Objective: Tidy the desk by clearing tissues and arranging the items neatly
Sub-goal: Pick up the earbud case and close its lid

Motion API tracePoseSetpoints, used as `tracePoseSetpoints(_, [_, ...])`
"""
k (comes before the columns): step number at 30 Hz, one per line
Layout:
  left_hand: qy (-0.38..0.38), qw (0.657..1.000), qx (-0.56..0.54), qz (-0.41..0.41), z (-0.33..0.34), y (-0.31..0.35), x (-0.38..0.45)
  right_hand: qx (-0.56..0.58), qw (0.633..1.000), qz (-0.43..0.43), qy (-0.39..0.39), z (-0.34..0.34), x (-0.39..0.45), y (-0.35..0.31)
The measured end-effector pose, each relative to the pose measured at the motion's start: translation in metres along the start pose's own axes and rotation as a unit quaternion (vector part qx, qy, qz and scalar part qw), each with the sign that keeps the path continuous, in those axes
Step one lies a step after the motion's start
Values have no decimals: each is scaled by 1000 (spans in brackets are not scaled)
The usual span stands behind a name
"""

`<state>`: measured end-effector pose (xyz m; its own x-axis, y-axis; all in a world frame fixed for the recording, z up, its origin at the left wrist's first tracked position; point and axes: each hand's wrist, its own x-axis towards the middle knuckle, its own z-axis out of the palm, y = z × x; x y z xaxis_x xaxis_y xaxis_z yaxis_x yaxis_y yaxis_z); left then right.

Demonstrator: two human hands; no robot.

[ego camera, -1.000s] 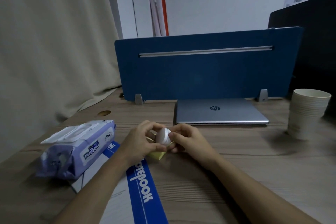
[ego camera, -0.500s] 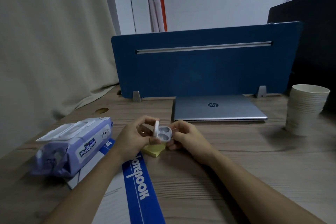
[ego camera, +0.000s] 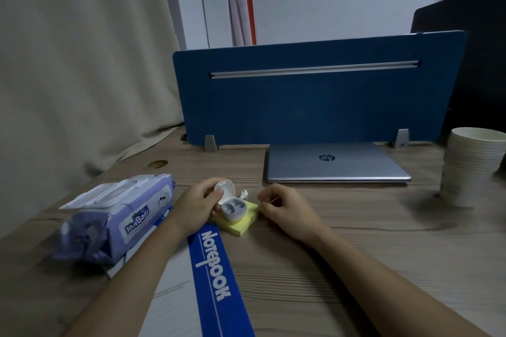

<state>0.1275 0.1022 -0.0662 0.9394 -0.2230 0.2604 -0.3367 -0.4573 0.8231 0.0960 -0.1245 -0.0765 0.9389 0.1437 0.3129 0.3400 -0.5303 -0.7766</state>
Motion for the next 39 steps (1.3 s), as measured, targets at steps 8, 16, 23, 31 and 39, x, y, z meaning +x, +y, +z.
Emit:
tracePoseSetpoints(8, [63, 995, -56, -60, -9, 0, -5, -68, 997, -11, 26, 5, 30, 11])
tracePoseSetpoints(16, [62, 988, -113, -83, -9, -3, -4, -122, 989, -50, -62, 21, 71, 14])
tracePoseSetpoints(23, [61, 988, -108, -92, -8, -5, -3, -96, 994, -56, -9, 21, 71, 17])
tracePoseSetpoints(31, [64, 989, -108, -72, -5, -3, -6, -6, 993, -110, 32, 22, 47, 2])
tracePoseSetpoints(39, [73, 983, -151, -74, -6, -1, -5, -18, 983, -179, 26, 38, 36, -22])
